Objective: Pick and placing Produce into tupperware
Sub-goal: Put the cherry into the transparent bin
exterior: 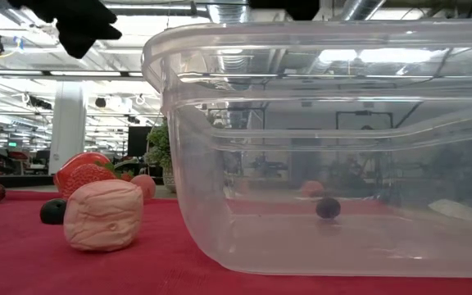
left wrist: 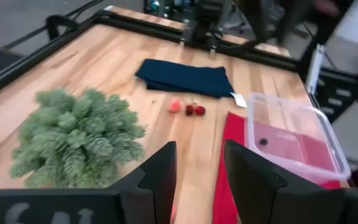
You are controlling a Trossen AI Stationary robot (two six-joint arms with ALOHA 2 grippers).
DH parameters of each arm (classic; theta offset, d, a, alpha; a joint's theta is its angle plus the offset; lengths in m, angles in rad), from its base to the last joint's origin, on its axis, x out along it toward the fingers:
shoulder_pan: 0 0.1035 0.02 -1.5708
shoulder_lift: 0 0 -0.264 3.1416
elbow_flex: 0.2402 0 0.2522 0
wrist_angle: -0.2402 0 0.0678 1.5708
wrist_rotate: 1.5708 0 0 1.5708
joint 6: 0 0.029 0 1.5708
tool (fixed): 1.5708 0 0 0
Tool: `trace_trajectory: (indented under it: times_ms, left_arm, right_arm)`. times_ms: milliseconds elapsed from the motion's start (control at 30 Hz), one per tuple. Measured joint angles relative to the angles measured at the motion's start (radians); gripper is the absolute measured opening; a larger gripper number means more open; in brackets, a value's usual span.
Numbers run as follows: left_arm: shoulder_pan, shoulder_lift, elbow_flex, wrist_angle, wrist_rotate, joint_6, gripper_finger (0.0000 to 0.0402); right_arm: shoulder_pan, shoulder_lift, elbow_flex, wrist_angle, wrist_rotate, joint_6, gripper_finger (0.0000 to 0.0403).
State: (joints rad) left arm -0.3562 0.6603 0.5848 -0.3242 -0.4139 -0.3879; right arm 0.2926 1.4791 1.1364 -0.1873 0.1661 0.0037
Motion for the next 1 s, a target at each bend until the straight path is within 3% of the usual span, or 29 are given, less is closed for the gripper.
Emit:
trace_trajectory:
  times_ms: [233,467,733,1000]
  left_arm:
    - [-0.099,0.02,0.008,-0.05,-0.06,-0.019,0.0143]
    - [-0.2,0.02,0.008,-0.227,-0.02,-0.218,0.0176]
    - [-0.305,0.066,0.007,-0.355,0.033,-0.51,0.0178]
    - [-0.384,0.254,0.007,-0.358,0.041,-0.7,0.0178]
  right_arm:
    - [-0.029,-0.284,-0.181,0.068,0.003,-0.011,0.0129]
    - [0.018,-0.486,-0.434,0.278,0.001,0.004,0.0128]
    - [0.041,-0.535,-0.56,0.353,0.0,0.068,0.0129]
    - [0.041,-0.535,-0.586,0.376,0.0,0.086,0.0129]
